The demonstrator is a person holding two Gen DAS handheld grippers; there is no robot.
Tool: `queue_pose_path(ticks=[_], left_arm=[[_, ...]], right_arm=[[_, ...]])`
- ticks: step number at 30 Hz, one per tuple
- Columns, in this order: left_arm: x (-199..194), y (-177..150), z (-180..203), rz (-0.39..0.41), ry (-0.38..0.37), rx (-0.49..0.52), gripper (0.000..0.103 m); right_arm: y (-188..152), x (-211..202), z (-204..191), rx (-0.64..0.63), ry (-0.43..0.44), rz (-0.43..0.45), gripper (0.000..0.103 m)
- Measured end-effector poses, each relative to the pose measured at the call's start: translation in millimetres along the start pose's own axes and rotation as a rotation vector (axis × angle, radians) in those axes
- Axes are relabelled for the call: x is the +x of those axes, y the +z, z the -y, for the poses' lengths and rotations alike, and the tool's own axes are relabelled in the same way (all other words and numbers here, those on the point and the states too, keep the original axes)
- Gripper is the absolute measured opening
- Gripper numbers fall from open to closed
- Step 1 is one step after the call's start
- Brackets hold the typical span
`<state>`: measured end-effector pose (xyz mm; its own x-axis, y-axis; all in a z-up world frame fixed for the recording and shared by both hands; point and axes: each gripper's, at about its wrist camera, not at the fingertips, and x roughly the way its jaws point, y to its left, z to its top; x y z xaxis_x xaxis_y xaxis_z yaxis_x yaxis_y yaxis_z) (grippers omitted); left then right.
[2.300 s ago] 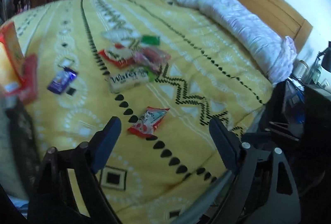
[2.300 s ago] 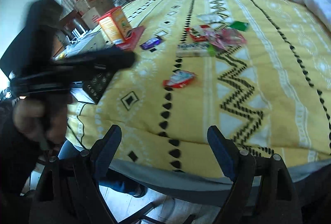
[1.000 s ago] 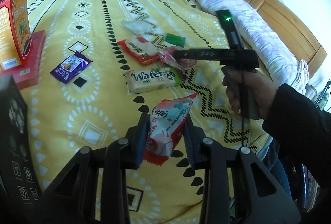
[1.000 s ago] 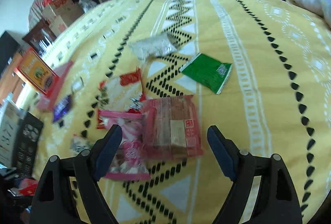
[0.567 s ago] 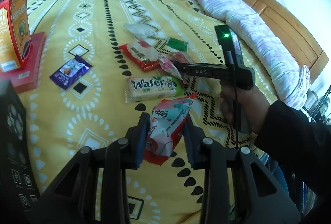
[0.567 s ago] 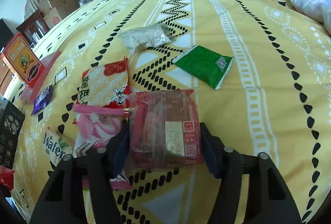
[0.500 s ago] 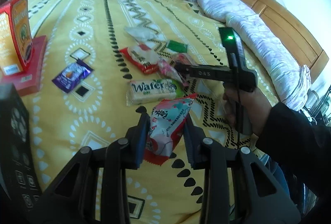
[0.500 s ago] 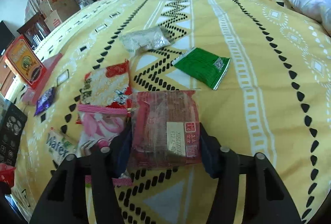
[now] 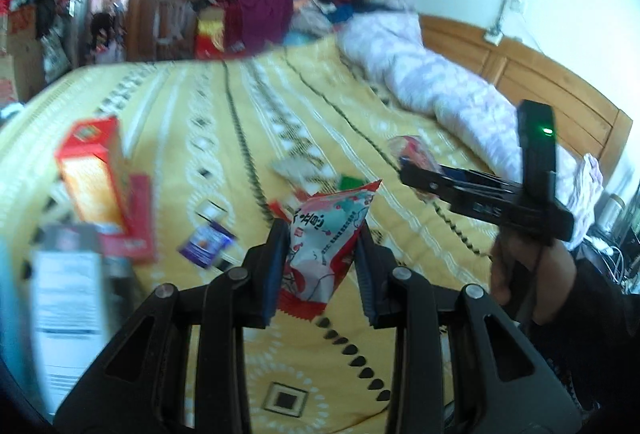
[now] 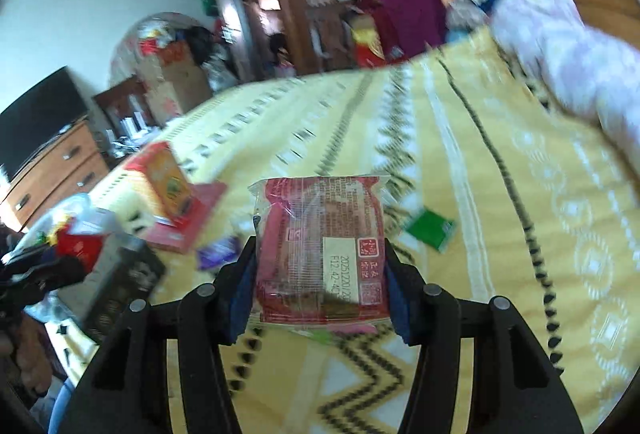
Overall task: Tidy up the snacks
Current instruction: 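Carry both packets over the clear basin and lower them toward it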
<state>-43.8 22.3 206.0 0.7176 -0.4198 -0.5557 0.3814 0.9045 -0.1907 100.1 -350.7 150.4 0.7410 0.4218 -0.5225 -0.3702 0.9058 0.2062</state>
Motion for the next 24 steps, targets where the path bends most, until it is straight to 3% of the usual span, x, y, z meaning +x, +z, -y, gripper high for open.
queue_pose_path(ticks=[11,20,24], left_arm=[[-101.9,21.9,-91.0,0.183,0.23,-0.123,0.033],[-177.3,13.3,-169.3,0.293,0.427,-0.25,0.033],[-195.2,3.0,-194.4,0.304,0.495,-0.304,0.033]], right_arm=[[61.1,-33.8,-133.0,-0.156,0.179,0.114,0.06],[85.0,-30.1,-256.7,-0.279,0.335,0.139,0.06],[87.8,-25.2,-307.6,-0.309,0.411,0.132,0.06]])
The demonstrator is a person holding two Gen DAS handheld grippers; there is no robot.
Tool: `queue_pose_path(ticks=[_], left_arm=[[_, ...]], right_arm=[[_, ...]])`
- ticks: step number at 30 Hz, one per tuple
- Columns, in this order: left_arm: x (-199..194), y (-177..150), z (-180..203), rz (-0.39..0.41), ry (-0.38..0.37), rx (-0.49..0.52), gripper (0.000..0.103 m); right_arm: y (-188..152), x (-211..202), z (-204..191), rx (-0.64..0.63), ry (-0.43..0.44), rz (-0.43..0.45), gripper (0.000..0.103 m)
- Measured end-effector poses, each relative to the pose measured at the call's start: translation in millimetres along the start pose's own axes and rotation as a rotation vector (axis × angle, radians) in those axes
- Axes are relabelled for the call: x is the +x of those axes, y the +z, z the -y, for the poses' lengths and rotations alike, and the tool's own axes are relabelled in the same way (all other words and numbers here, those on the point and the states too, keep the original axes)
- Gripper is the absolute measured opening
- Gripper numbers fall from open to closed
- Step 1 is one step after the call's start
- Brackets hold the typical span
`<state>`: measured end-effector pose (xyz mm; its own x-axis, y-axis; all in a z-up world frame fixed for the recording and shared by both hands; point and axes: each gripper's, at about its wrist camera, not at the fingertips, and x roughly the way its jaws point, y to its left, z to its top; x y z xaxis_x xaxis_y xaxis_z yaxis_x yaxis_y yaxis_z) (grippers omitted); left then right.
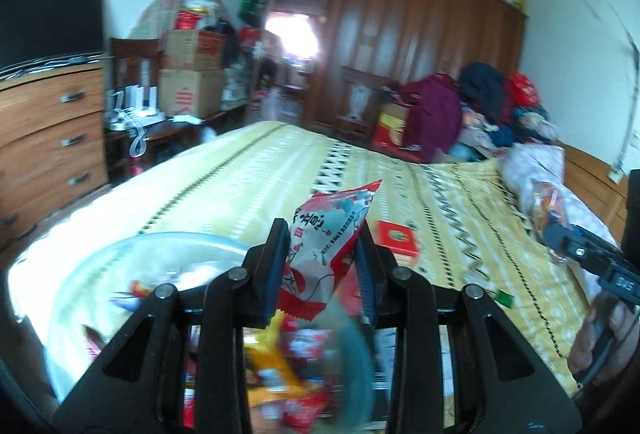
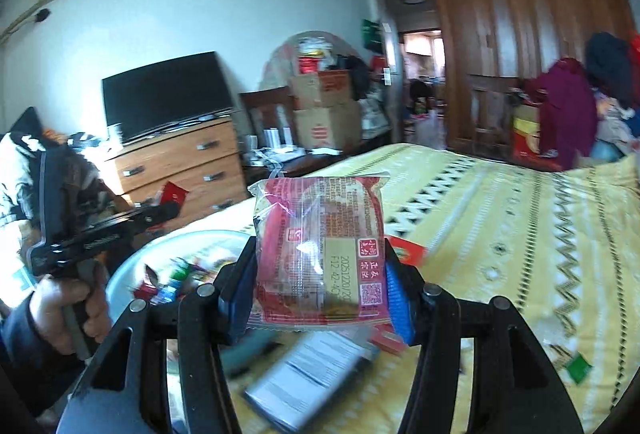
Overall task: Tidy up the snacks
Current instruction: 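Carry both packets over the clear basin and lower them toward it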
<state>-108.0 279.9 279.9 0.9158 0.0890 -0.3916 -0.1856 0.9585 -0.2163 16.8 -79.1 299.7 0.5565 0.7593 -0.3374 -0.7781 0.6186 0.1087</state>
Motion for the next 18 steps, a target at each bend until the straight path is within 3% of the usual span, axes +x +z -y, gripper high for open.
queue_pose_path(ticks=[8,18], left_arm=[[1.3,-9.0,-52.6,-0.025,0.079,-0.106,0.033],[-1.4,-19.6,-85.4,-0.055,0.113,-0.158,0.033]], right_arm=[[17.1,51.6,-67.2,-0.008,0.144,-0.044,0.06],[20.7,102.2,-112.7,-0.012,0.248,-0.124,0.06]])
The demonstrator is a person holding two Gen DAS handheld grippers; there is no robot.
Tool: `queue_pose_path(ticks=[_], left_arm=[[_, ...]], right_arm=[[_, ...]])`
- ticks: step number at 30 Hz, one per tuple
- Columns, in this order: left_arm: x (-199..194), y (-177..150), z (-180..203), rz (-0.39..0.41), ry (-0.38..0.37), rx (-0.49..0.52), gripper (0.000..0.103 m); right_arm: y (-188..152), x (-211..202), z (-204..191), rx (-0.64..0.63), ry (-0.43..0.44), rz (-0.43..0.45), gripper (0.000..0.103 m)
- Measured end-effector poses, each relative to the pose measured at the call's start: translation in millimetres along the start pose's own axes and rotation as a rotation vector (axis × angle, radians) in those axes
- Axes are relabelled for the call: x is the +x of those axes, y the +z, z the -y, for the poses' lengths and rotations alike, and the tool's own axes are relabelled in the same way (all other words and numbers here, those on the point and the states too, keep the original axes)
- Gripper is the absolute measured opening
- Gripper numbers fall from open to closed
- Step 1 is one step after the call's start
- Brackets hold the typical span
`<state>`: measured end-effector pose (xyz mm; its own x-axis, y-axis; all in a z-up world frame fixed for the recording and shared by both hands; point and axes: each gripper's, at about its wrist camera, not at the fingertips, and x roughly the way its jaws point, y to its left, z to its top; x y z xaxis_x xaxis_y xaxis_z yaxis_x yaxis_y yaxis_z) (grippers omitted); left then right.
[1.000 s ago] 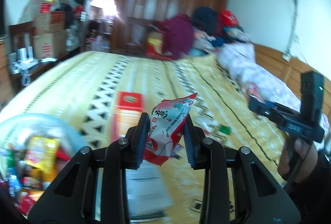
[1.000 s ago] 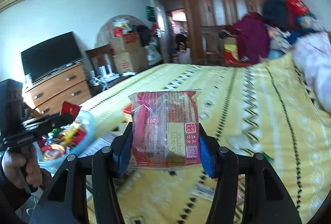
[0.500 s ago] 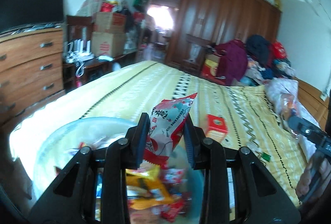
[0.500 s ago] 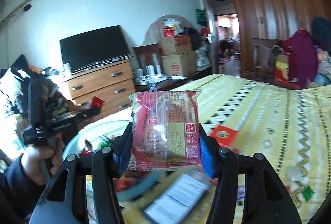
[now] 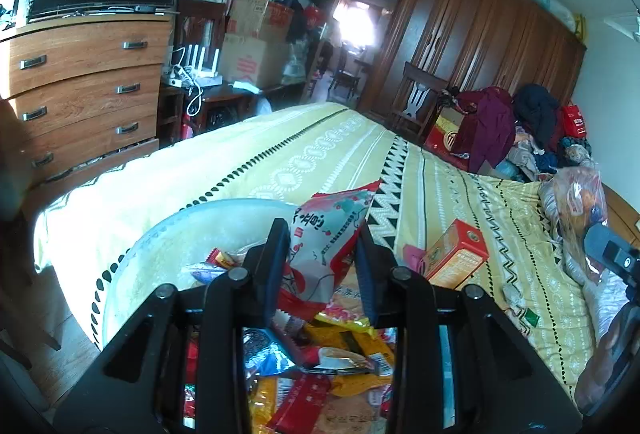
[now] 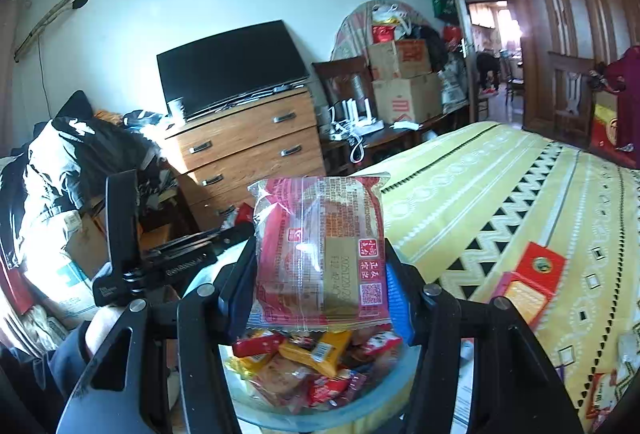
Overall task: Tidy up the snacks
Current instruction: 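Carry both packets over the clear basin and lower them toward it, then lower both packets into the basin and open both tools to release them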
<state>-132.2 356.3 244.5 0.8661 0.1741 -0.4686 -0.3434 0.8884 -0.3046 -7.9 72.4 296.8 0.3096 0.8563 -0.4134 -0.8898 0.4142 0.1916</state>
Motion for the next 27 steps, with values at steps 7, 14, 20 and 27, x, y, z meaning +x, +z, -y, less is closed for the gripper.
queue_pose_path(ticks=[7,14,20,27], left_arm=[[6.1,-2.9,-11.4,-0.032,0.012,-0.003,0.033],[15.1,-5.4,-18.1,-0.075,0.039,-0.003,0.033],[21.6,-8.2,-23.1,-0.107,0.058,-0.005,0.033],[22.5,-8.5,-23.0,-0.111,0.06,-0.003,0.033]], right_arm=[[-5.4,28.2,-1.0,0.041,0.023,-0.075,0.06],[-9.6,49.0,-4.6,0.053,0.039,-0.126,0.06],[-12.8,58.0,-8.5,0.045,0.046,-0.148,0.06],[-14.2,60.7,-8.8,0.042,0.048,-0.156,0.06]])
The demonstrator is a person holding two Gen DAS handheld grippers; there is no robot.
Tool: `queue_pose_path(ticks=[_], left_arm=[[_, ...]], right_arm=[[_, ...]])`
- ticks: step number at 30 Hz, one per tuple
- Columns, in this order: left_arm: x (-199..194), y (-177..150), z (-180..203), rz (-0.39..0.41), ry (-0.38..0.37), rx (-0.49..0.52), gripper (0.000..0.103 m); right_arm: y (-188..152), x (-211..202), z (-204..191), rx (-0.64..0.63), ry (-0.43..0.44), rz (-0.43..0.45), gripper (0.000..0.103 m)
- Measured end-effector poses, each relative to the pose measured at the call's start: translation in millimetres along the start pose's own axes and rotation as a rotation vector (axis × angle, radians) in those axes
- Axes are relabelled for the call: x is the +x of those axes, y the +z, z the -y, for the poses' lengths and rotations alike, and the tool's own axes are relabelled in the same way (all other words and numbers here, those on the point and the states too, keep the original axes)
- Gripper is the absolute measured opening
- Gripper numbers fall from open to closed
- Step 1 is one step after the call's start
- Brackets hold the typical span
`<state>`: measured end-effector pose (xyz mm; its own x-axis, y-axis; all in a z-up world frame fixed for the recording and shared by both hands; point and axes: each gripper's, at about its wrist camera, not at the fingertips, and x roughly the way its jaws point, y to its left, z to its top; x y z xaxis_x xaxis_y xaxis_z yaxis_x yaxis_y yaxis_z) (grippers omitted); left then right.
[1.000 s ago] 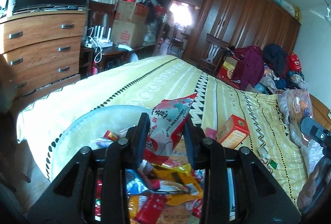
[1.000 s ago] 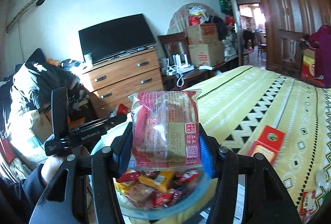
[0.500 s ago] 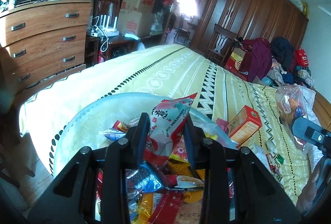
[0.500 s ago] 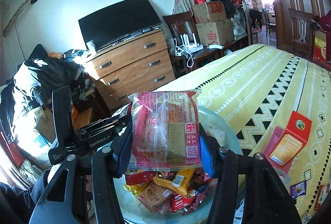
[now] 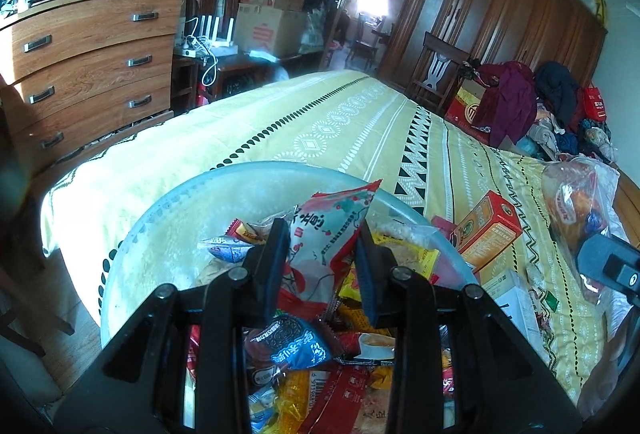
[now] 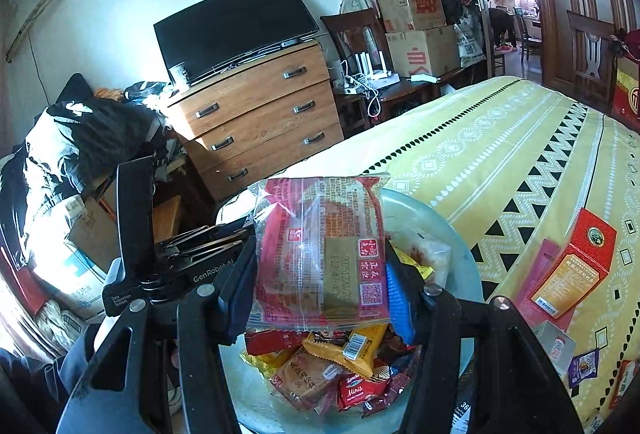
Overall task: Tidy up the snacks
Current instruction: 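Lower both packets into the basin and open both tools to release them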
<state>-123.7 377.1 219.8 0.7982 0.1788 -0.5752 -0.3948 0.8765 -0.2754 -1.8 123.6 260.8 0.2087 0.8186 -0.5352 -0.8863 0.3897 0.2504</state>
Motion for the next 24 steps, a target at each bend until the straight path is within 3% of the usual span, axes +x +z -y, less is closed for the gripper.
queue_pose_path(ticks=[24], left_arm=[[2.2,2.6,1.4,-0.005,0.006,0.003,0.033]], right_arm=[[-3.8,3.7,5.3,0.008,0.008,-0.014,0.06]])
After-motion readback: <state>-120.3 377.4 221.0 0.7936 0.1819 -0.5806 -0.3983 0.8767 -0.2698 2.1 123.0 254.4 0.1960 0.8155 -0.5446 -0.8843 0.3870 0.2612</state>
